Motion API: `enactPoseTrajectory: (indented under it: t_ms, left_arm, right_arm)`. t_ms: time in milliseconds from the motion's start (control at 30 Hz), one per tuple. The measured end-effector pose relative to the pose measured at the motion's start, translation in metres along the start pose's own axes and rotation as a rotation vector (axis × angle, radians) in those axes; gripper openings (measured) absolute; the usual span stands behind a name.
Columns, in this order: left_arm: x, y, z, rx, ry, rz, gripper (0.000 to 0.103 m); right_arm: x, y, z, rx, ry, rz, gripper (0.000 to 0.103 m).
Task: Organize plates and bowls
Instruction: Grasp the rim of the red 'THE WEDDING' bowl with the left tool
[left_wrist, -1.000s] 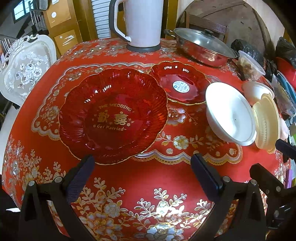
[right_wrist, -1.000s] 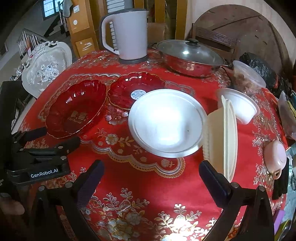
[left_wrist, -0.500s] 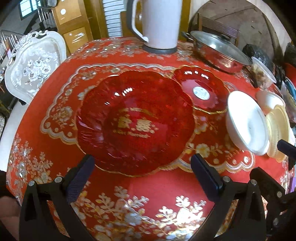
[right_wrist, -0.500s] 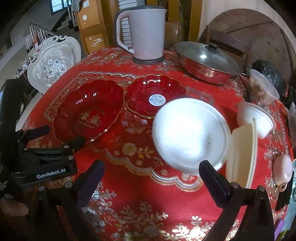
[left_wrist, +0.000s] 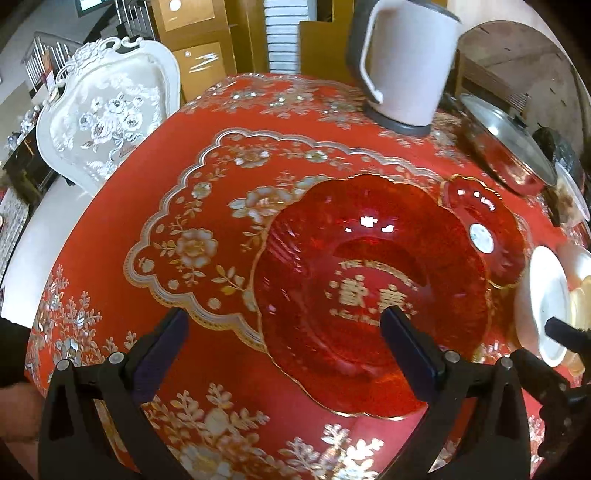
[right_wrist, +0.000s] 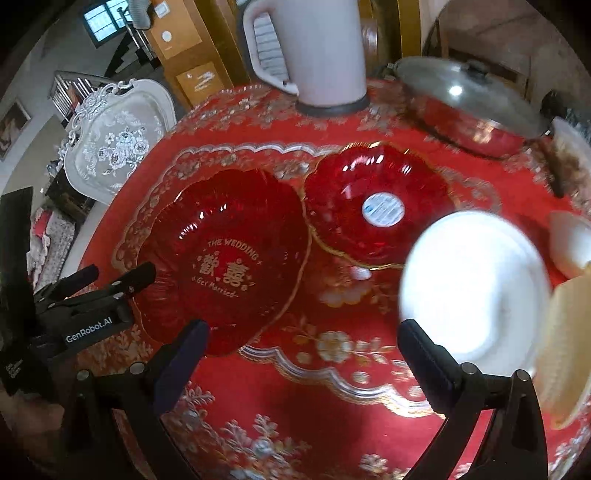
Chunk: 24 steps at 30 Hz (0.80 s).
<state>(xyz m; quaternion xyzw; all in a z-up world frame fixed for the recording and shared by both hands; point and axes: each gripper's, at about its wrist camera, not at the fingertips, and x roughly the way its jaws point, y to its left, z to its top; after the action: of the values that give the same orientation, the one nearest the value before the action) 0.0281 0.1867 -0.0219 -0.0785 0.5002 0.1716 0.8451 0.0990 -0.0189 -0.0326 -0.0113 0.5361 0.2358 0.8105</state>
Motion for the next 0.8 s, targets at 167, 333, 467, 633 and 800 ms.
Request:
enactPoseTrajectory:
  t_ms: [167, 333, 467, 633, 800]
  left_arm:
    - [0.017, 0.004, 0.006, 0.001, 0.050, -0.038, 0.103]
    - [0.035, -0.002, 0.010, 0.037, 0.090, -0.036, 0.103]
    - [0.045, -0.005, 0.013, 0.047, 0.115, -0.049, 0.092]
    - [0.057, -0.013, 0.016, 0.081, 0.154, -0.022, 0.054]
    - [0.060, -0.006, 0.020, 0.076, 0.159, 0.029, 0.020]
  right_arm:
    - [0.024, -0.008, 0.011, 0.091, 0.054, 0.051, 0.101]
    - [0.040, -0.008, 0.021, 0.113, 0.076, 0.093, 0.087]
    - [0.060, -0.011, 0.023, 0.137, 0.134, 0.135, 0.049]
    - [0.062, -0.009, 0.022, 0.099, 0.118, 0.092, 0.014]
    - [0.060, 0.002, 0.024, -0.007, 0.089, -0.005, 0.011]
